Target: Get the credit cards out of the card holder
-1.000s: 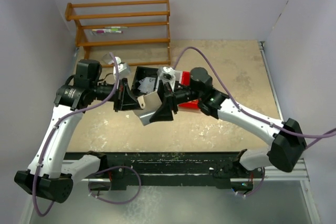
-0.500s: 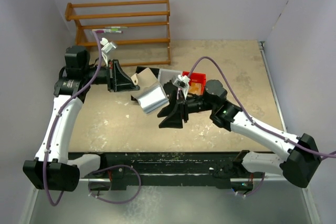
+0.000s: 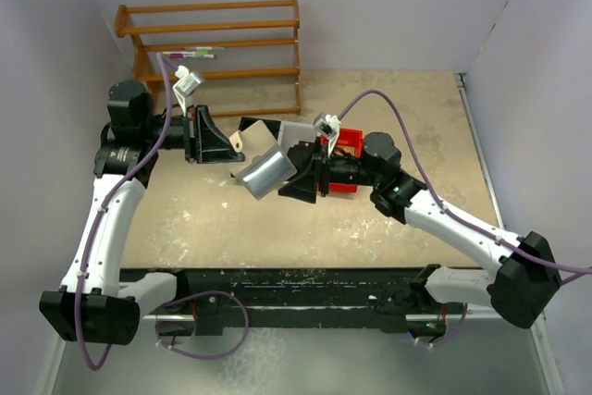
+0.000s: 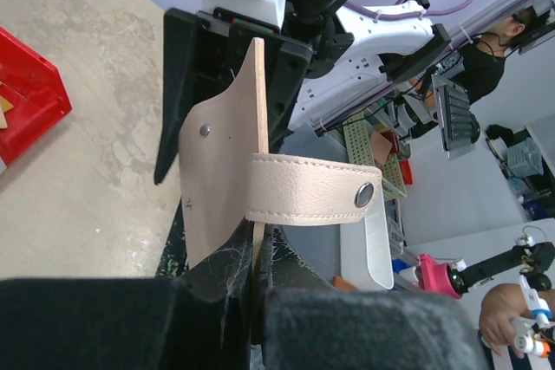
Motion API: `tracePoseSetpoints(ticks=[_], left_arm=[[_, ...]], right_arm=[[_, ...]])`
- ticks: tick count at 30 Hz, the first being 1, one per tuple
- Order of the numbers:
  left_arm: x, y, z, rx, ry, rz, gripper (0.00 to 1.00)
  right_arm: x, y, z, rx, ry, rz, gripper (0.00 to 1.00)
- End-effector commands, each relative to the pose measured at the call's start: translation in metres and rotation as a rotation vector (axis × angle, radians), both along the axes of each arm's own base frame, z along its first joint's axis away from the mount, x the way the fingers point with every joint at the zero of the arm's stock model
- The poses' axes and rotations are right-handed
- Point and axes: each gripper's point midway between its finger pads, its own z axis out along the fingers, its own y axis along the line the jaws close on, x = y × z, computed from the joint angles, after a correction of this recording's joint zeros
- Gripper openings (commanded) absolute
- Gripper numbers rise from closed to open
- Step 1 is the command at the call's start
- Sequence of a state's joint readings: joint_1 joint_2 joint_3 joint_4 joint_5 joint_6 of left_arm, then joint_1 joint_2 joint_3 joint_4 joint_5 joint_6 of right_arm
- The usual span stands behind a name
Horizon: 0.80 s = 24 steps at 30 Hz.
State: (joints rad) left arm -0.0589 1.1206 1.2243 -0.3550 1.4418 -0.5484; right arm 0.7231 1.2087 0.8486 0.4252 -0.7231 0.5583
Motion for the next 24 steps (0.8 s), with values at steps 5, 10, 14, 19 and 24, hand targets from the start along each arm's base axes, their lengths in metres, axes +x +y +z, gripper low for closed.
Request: tracePoseSetpoints(ticks=[5, 10, 14, 19, 24], left_arm=[[-0.019, 0.001, 0.022, -0.028, -0.039, -0.043, 0.00], [-0.019, 0.001, 0.024, -0.029, -0.030, -0.038, 0.00], [-0.020, 0.001, 0.024, -0.030, -0.025, -0.034, 0.00], [-0.019, 0.001, 0.024, -0.031, -0.006, -0.030, 0.00], [-0.017, 0.000, 0.023, -0.035, 0.014, -0.026, 0.00]], right_arm=[[0.022, -0.007, 0.036, 0.117, -0.100, -0.072, 0.63], [0.024, -0.006, 0.044, 0.139, -0.122, -0.054, 0.61], [0.025, -0.002, 0.051, 0.160, -0.149, -0.035, 0.59], [0.021, 0.001, 0.074, 0.247, -0.197, -0.009, 0.57], [0.021, 0.003, 0.099, 0.319, -0.252, 0.002, 0.54]])
